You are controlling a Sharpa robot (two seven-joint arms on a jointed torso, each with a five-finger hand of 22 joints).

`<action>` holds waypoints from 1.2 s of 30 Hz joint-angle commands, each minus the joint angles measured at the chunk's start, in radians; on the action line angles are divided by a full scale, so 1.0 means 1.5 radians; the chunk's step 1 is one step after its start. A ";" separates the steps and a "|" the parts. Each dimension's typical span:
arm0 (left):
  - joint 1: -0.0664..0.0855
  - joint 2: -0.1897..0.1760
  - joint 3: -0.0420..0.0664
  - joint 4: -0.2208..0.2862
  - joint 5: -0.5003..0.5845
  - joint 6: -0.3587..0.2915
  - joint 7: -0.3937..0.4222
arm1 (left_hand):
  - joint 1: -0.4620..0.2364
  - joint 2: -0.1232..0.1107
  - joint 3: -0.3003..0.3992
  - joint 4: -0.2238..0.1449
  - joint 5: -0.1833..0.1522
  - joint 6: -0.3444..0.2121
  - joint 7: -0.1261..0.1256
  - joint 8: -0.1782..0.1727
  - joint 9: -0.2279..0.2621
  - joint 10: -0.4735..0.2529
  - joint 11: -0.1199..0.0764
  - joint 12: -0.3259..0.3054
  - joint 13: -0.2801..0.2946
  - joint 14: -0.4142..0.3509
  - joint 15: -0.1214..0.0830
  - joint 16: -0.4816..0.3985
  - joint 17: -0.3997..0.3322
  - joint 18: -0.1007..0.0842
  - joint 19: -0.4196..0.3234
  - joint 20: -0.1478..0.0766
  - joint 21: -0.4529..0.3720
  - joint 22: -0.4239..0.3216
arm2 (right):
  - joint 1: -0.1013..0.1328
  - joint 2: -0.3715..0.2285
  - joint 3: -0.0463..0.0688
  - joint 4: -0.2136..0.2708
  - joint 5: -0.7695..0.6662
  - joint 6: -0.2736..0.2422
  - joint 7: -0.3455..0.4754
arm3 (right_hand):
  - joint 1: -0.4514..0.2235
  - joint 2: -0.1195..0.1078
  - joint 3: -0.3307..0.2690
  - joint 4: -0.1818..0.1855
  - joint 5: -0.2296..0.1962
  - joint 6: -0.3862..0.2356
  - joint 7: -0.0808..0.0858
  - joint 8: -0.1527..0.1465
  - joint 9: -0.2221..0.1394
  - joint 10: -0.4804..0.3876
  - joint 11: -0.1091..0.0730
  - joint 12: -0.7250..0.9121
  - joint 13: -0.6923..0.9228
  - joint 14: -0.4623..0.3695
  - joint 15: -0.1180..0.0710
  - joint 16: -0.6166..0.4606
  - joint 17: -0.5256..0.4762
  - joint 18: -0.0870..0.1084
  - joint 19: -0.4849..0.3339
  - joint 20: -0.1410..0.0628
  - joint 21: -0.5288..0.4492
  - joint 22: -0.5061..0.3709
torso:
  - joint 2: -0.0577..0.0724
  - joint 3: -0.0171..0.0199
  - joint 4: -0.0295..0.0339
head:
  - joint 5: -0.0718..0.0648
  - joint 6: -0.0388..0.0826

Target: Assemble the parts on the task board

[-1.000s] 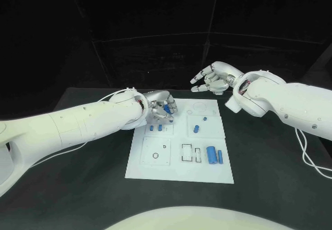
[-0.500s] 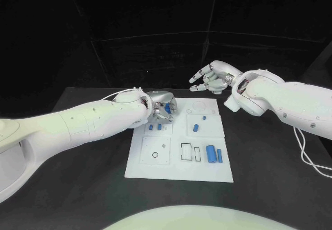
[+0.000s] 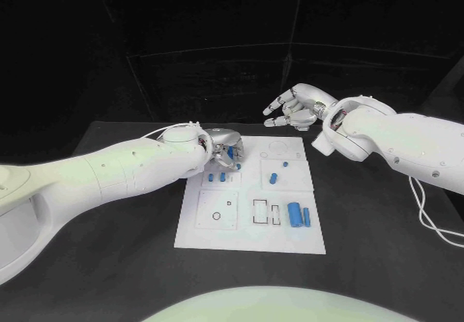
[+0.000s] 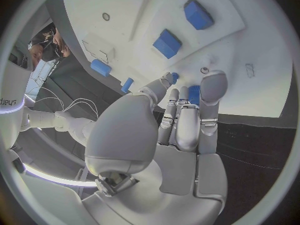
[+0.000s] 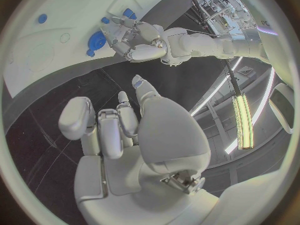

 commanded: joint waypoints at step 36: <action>-0.007 0.024 0.000 -0.028 -0.025 0.044 -0.033 | 0.009 0.030 0.060 -0.008 0.000 0.055 -0.008 -0.011 -0.014 0.076 -0.012 -0.024 -0.007 0.012 -0.012 0.001 -0.014 -0.019 0.021 -0.009 0.030 0.029 | 0.001 0.005 0.000 0.000 0.000 0.000 0.006 | 0.003 0.007 0.003 0.000 0.007 -0.001 0.001 0.001 -0.001 -0.003 0.001 -0.002 0.001 0.036 -0.005 -0.004 0.012 0.006 -0.004 0.000 -0.004 -0.001 | 0.000 -0.0003 0.0005 | -0.003 -0.004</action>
